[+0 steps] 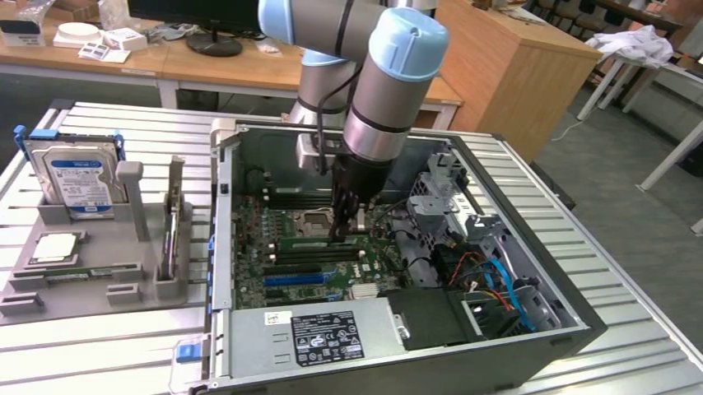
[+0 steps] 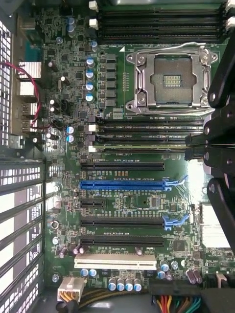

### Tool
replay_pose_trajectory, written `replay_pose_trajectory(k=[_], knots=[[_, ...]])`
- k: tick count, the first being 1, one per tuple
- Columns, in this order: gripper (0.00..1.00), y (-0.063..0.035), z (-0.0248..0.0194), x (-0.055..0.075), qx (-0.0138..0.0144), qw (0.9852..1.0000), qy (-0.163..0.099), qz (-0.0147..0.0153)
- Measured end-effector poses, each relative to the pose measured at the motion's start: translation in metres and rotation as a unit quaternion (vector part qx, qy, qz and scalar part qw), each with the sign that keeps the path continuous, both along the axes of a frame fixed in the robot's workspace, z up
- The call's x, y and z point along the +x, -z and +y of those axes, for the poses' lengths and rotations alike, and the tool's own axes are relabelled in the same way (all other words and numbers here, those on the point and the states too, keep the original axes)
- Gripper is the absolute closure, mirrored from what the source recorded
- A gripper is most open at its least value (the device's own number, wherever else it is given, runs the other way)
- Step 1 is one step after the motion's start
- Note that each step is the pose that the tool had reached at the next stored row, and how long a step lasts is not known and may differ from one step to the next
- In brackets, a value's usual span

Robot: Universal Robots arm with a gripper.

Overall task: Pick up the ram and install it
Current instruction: 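Insert the ram into the slot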

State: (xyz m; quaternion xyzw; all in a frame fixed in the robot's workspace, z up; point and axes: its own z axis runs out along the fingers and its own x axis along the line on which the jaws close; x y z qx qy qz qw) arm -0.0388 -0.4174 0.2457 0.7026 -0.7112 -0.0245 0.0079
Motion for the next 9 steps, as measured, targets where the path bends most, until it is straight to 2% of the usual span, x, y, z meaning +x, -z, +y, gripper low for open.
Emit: replay_pose_trajectory(k=[9], knots=[[0.88,0.0074,0.0,0.0,-0.0001,1.0,0.0,0.0001]])
